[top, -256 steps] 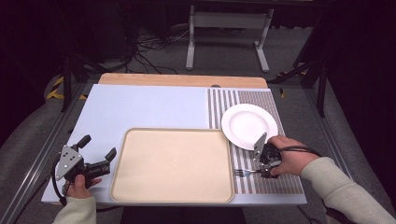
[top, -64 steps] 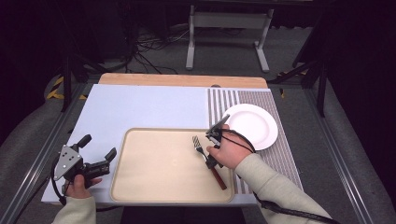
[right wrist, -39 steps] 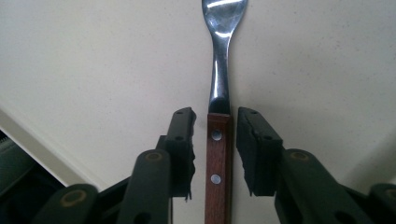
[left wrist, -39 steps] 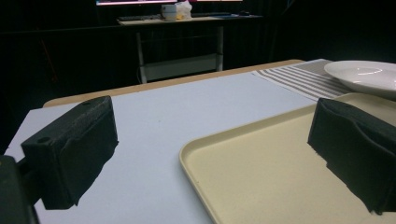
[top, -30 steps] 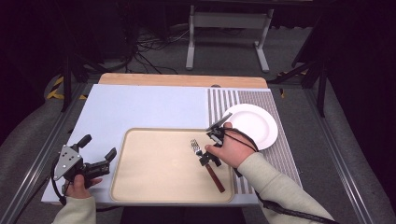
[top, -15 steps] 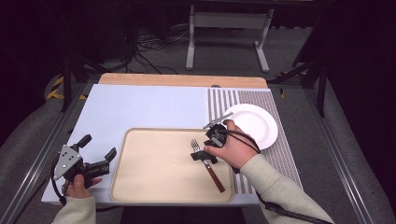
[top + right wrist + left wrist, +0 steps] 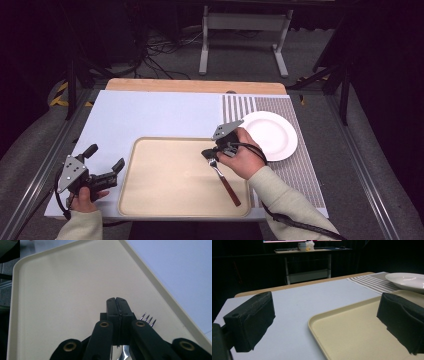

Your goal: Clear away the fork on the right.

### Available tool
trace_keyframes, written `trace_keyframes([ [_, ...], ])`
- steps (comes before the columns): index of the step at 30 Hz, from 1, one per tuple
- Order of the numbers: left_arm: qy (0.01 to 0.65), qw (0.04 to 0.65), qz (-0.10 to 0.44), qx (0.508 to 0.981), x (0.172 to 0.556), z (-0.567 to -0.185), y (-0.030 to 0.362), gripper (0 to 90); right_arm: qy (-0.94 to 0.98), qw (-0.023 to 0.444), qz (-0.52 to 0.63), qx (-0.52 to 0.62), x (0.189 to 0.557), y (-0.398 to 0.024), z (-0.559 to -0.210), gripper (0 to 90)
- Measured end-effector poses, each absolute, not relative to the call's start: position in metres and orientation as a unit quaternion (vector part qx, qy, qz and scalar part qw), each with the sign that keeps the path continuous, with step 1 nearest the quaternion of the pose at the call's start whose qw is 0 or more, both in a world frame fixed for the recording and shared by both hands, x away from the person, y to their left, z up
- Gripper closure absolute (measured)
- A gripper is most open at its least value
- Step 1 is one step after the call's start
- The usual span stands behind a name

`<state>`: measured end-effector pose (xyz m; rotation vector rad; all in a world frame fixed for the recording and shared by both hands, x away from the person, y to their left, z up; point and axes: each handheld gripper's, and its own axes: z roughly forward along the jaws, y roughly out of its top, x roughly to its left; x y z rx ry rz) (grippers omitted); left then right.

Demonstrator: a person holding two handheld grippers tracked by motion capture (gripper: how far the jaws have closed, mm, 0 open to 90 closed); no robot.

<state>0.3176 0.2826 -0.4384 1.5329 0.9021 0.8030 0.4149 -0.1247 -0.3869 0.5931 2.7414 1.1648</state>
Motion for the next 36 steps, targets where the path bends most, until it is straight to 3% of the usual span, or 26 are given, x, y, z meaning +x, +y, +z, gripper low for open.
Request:
trace_keyframes([
  [25,0.382,0.559,0.341,0.652,0.318,-0.438,0.283,2.0,0.908,0.041,0.356,0.219,0.445,-0.113,-0.428,90.0],
  [36,0.381,0.56,0.342,0.651,0.318,-0.438,0.283,2.1,0.913,0.057,0.335,0.225,0.45,-0.111,-0.435,90.0],
])
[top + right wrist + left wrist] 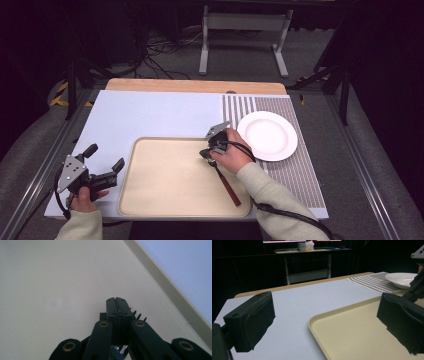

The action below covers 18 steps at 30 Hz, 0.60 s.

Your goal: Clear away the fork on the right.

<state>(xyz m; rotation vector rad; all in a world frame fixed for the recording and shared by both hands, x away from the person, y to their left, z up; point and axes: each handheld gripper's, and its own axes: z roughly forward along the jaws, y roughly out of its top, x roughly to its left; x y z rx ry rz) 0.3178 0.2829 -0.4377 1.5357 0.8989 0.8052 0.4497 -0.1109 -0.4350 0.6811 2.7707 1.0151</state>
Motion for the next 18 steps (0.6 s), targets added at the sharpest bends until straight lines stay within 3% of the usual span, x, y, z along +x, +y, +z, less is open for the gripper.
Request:
trace_keyframes([
  [18,0.382,0.56,0.342,0.651,0.318,-0.438,0.282,2.0,0.911,0.077,0.313,0.257,0.453,-0.126,-0.435,90.0],
])
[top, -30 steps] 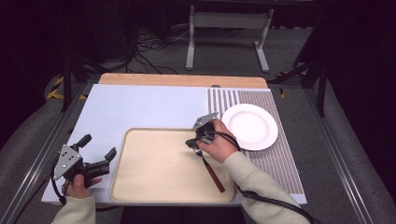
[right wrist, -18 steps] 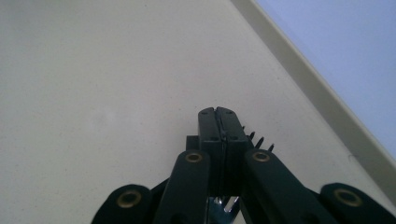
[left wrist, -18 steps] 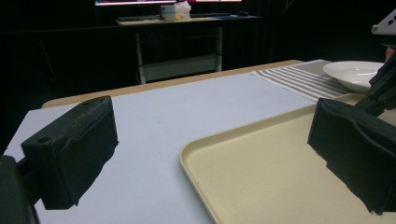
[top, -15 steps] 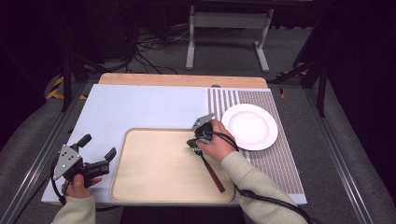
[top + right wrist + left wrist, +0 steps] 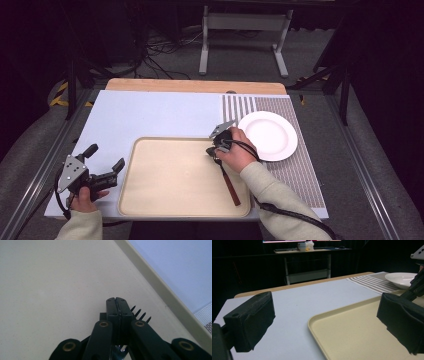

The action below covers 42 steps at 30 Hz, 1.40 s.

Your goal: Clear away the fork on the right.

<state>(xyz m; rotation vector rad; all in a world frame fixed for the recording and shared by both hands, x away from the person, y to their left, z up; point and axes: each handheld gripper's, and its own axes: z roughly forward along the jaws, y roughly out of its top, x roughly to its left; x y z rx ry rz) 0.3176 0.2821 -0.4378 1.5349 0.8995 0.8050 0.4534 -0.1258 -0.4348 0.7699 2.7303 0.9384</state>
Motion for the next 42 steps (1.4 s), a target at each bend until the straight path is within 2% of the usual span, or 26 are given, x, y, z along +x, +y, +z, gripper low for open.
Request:
trace_keyframes([
  [42,0.381,0.56,0.34,0.652,0.318,-0.439,0.281,2.1,0.9,0.115,0.278,0.314,0.461,-0.168,-0.434,90.0],
])
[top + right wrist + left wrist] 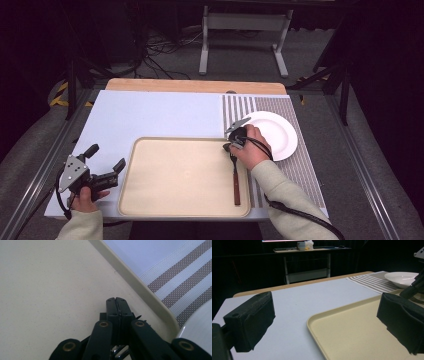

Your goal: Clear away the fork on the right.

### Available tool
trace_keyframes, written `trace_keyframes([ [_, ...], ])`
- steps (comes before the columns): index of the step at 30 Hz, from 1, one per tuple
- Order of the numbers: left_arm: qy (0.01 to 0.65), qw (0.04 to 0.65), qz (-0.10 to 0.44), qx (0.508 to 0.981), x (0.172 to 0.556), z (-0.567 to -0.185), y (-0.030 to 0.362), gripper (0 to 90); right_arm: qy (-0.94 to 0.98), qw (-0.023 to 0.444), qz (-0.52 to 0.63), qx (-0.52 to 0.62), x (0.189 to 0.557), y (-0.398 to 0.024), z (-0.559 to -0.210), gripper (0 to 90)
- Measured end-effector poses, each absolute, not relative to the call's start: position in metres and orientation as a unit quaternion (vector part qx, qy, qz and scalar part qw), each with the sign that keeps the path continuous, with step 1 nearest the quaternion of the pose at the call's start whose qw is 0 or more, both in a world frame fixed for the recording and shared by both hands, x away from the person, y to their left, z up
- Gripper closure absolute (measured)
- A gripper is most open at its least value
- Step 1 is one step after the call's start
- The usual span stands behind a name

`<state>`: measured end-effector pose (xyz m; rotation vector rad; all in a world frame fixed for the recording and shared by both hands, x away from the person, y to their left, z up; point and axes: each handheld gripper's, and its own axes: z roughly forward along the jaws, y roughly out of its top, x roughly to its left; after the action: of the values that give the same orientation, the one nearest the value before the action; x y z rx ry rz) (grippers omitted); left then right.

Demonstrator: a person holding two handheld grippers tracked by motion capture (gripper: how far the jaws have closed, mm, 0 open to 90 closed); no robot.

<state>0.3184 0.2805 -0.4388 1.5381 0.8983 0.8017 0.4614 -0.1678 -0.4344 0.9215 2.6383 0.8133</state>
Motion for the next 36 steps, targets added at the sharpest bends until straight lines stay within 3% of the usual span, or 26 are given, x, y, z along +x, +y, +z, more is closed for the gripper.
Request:
trace_keyframes([
  [8,0.382,0.558,0.339,0.654,0.317,-0.439,0.282,2.1,0.898,0.12,0.288,0.309,0.459,-0.166,-0.429,86.8],
  [11,0.383,0.558,0.34,0.653,0.317,-0.439,0.282,2.1,0.895,0.115,0.306,0.305,0.457,-0.165,-0.423,72.7],
  [15,0.381,0.557,0.34,0.655,0.317,-0.439,0.28,2.0,0.882,0.113,0.337,0.309,0.452,-0.16,-0.418,40.2],
  [18,0.382,0.558,0.34,0.653,0.317,-0.439,0.281,2.1,0.88,0.125,0.352,0.292,0.448,-0.158,-0.412,29.1],
  [21,0.382,0.558,0.34,0.653,0.316,-0.439,0.281,2.0,0.874,0.126,0.371,0.286,0.444,-0.158,-0.405,23.8],
  [36,0.38,0.558,0.34,0.654,0.317,-0.439,0.279,2.1,0.843,0.152,0.44,0.27,0.418,-0.185,-0.381,18.0],
])
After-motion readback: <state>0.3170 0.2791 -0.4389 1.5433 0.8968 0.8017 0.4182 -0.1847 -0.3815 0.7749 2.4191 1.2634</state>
